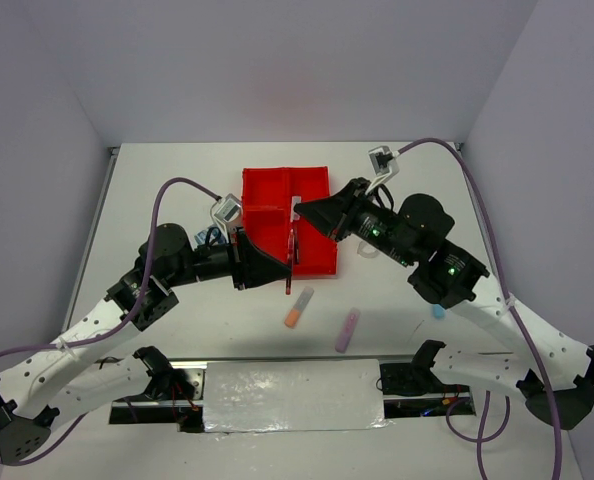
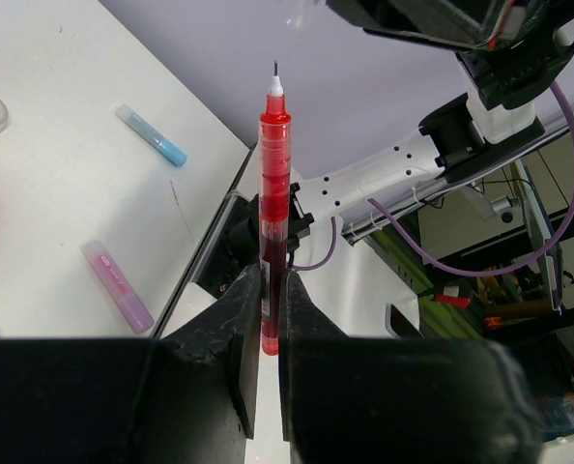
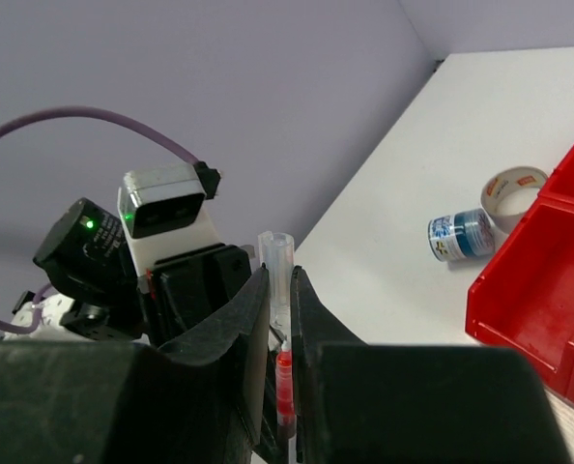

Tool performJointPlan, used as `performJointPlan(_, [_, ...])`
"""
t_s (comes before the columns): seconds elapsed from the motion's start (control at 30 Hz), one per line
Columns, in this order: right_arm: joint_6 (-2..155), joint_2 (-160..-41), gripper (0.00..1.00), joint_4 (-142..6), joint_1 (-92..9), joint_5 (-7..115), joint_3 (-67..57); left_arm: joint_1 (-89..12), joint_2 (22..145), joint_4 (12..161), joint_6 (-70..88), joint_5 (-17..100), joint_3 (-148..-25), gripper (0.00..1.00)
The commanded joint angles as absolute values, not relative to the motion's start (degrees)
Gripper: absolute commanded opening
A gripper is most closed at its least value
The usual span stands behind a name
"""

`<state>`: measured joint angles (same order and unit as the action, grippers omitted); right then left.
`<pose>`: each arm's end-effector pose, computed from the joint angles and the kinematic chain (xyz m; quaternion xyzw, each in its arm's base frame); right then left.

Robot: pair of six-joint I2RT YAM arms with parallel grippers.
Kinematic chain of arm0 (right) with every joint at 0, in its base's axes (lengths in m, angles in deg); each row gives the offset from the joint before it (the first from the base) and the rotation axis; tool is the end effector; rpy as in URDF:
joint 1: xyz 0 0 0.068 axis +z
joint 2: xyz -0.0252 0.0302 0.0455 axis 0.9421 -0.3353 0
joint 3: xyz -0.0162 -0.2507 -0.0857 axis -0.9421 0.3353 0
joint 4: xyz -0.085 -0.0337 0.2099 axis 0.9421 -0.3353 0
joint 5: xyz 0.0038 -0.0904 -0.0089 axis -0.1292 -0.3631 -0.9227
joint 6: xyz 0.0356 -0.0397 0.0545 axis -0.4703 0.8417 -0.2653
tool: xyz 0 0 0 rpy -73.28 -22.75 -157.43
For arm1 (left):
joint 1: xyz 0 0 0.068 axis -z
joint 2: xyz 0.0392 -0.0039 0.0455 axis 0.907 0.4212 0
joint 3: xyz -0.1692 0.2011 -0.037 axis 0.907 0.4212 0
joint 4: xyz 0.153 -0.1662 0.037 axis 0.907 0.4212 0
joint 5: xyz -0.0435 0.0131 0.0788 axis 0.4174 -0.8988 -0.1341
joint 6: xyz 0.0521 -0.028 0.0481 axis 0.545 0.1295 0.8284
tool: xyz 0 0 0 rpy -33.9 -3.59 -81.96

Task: Sort the stationery into containers
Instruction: Close the pen cap on the pen.

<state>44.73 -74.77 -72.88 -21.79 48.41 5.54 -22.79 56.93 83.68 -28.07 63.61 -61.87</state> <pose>0.1364 0.1581 0.4289 -0.0724 0.6772 0.5127 0.5228 0.1196 -0.1529 0.3693 0.1555 0.6701 -0.6260 0.3672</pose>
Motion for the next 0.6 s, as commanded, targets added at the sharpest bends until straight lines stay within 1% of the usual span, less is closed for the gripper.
performJointPlan(0.0, [45.07,-74.81,0.00,-71.73,-21.28,48.51,2.97,-22.46,56.65,79.36,-28.42,64.84,-61.98,0.00])
performJointPlan(0.57, [43.22,-73.41,0.00,-70.77,-21.28,50.62,7.89,-22.46,56.39,81.03,-26.93,63.70,-63.38,0.00])
